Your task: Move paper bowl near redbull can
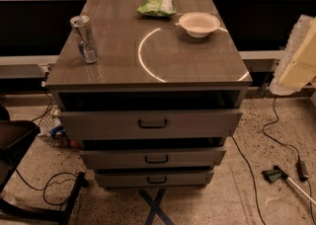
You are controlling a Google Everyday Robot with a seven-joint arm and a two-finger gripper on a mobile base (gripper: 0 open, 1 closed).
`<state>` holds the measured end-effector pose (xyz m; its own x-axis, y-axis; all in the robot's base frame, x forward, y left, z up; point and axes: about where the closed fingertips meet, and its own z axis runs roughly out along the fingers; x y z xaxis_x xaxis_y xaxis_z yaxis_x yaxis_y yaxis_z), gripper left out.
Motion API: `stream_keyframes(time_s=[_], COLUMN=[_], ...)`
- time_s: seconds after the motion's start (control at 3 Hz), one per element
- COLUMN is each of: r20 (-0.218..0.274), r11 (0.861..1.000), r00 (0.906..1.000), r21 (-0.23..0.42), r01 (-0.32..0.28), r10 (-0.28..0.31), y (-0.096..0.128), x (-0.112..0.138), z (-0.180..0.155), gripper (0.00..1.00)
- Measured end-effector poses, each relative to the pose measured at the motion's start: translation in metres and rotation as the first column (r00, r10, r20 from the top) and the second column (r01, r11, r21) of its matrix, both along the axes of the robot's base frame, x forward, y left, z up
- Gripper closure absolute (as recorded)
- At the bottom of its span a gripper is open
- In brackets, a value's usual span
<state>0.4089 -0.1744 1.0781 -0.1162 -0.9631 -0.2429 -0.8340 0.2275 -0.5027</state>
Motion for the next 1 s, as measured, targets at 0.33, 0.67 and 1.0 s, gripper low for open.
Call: stream_keyframes(time_s=[0.33,0.67,1.0], r20=[0.0,0.087,0.247], r11=[1.0,0.999,0.994], r00=[1.0,0.9957,0.963], r21=[0.0,-0.002,-0.011], r01=[0.0,0.033,0.113], r10=[0.0,-0.032,-0.107], y=[0.0,-0.008,-0.027], x=[0.0,0.027,0.096], z=[0.0,0.006,0.02], gripper=[0.0,0.0,0.0])
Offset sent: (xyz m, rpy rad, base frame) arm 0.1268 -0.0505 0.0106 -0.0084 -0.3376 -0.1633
